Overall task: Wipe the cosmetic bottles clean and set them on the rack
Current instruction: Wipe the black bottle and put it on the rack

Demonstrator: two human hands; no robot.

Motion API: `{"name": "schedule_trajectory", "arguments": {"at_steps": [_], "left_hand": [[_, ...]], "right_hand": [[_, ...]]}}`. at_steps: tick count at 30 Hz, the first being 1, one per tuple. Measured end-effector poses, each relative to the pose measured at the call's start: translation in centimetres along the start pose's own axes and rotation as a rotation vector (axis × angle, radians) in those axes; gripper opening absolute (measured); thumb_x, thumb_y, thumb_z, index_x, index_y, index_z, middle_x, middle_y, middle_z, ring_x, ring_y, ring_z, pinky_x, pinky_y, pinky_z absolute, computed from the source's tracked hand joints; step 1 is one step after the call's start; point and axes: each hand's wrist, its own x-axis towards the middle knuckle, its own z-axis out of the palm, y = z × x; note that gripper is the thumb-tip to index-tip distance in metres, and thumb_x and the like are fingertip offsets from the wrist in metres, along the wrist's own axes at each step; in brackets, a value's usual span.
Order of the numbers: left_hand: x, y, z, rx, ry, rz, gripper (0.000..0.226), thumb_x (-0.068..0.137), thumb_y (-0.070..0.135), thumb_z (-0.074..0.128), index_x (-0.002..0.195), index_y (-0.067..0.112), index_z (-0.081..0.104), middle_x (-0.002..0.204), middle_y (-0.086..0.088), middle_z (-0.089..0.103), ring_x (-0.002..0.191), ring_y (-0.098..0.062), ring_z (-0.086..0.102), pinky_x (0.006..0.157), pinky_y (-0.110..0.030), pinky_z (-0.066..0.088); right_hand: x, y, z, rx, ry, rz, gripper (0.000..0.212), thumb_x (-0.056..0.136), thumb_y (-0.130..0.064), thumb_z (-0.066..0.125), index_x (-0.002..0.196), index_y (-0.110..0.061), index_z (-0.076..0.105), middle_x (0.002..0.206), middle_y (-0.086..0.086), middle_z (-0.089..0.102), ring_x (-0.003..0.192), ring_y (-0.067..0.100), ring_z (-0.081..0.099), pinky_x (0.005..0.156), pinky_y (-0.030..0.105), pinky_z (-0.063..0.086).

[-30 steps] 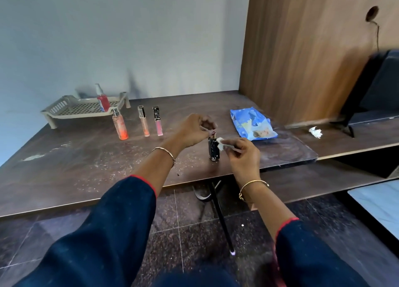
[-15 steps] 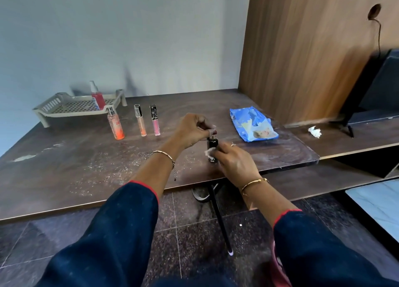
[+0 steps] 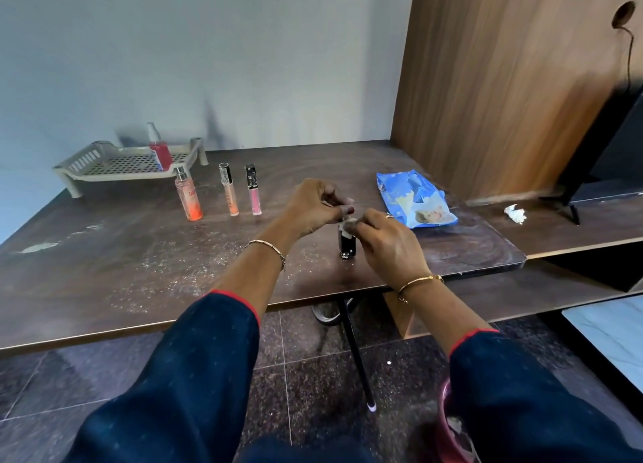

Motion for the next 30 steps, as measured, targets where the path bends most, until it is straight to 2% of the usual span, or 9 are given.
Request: {"name": "schedule_trajectory", "arguments": {"at_steps": [4, 7, 11, 12, 16, 19, 22, 24, 30], "left_hand": [[0.0, -0.2, 0.0, -0.006, 0.0, -0.006, 0.011, 0.078, 0.0, 0.072, 0.076, 0.01, 0.069, 0.089, -0.014, 0.071, 0.074, -0.013, 0.066, 0.08, -0.034, 0.058], [0.0, -0.2, -0.1, 0.008, -0.006, 0.014, 0.012, 0.076, 0.002, 0.074, 0.076, 0.013, 0.07, 0.082, -0.012, 0.071, 0.079, -0.02, 0.068, 0.082, -0.037, 0.057], [-0.2, 0.0, -0.1, 0.029, -0.018, 0.011, 0.006, 0.077, 0.003, 0.074, 0.081, 0.004, 0.07, 0.071, 0.0, 0.067, 0.06, 0.0, 0.061, 0.07, -0.025, 0.056], [-0.3, 0.1, -0.1, 0.031, -0.021, 0.014, 0.007, 0.077, 0.003, 0.074, 0.082, 0.002, 0.07, 0.071, -0.001, 0.066, 0.06, 0.0, 0.06, 0.07, -0.025, 0.056], [-0.4, 0.1, -0.3, 0.013, -0.029, 0.014, 0.007, 0.077, 0.0, 0.073, 0.081, 0.005, 0.069, 0.081, -0.012, 0.069, 0.075, -0.017, 0.065, 0.082, -0.037, 0.057], [-0.4, 0.0, -0.2, -0.001, -0.03, 0.007, 0.01, 0.076, 0.001, 0.074, 0.077, 0.009, 0.07, 0.086, -0.012, 0.071, 0.081, -0.021, 0.067, 0.085, -0.04, 0.056], [-0.6, 0.2, -0.1, 0.004, -0.038, 0.004, 0.007, 0.077, 0.0, 0.073, 0.083, 0.003, 0.07, 0.091, -0.019, 0.071, 0.079, -0.019, 0.067, 0.084, -0.036, 0.057], [-0.7, 0.3, 0.0, 0.001, -0.029, 0.012, 0.007, 0.077, 0.0, 0.073, 0.081, 0.005, 0.069, 0.09, -0.018, 0.071, 0.077, -0.018, 0.067, 0.083, -0.036, 0.057], [-0.7, 0.3, -0.2, -0.021, -0.052, 0.018, 0.007, 0.078, -0.003, 0.071, 0.084, 0.0, 0.068, 0.087, -0.017, 0.07, 0.067, -0.008, 0.066, 0.077, -0.027, 0.057]], "right_hand": [[-1.9, 0.1, 0.3, -0.005, -0.118, -0.011, 0.019, 0.073, -0.005, 0.073, 0.086, -0.015, 0.065, 0.082, 0.008, 0.057, 0.065, 0.033, 0.058, 0.044, 0.038, 0.047], [-1.3, 0.0, 0.2, 0.009, -0.046, 0.015, 0.021, 0.073, -0.002, 0.069, 0.09, -0.014, 0.068, 0.082, 0.008, 0.059, 0.064, 0.032, 0.059, 0.044, 0.037, 0.047], [0.3, -0.5, -0.1, -0.013, 0.073, 0.021, 0.023, 0.082, -0.007, 0.053, 0.097, -0.011, 0.07, 0.083, 0.01, 0.059, 0.063, 0.033, 0.058, 0.045, 0.038, 0.047], [0.3, -0.6, -0.1, -0.018, 0.074, 0.013, 0.024, 0.082, -0.008, 0.051, 0.098, -0.011, 0.069, 0.083, 0.01, 0.059, 0.064, 0.033, 0.058, 0.045, 0.038, 0.048], [-0.6, -0.3, 0.0, -0.017, 0.005, -0.015, 0.021, 0.078, -0.002, 0.062, 0.095, -0.012, 0.068, 0.083, 0.01, 0.058, 0.065, 0.032, 0.058, 0.044, 0.038, 0.047], [-1.7, 0.2, 0.0, -0.009, -0.071, -0.027, 0.022, 0.075, -0.001, 0.068, 0.094, -0.011, 0.068, 0.086, 0.01, 0.059, 0.065, 0.033, 0.059, 0.044, 0.039, 0.048], [-1.8, 0.2, 0.0, 0.003, -0.038, 0.001, 0.021, 0.08, -0.004, 0.059, 0.098, -0.011, 0.068, 0.09, 0.009, 0.06, 0.068, 0.032, 0.06, 0.048, 0.04, 0.05], [-1.3, -0.5, -0.1, -0.012, -0.008, -0.006, 0.022, 0.082, -0.008, 0.054, 0.099, -0.011, 0.067, 0.092, 0.009, 0.061, 0.066, 0.031, 0.06, 0.045, 0.04, 0.049], [-1.3, -0.9, -0.2, -0.048, -0.004, -0.015, 0.026, 0.076, 0.0, 0.068, 0.099, -0.011, 0.067, 0.093, 0.009, 0.062, 0.066, 0.03, 0.06, 0.041, 0.037, 0.047]]}}
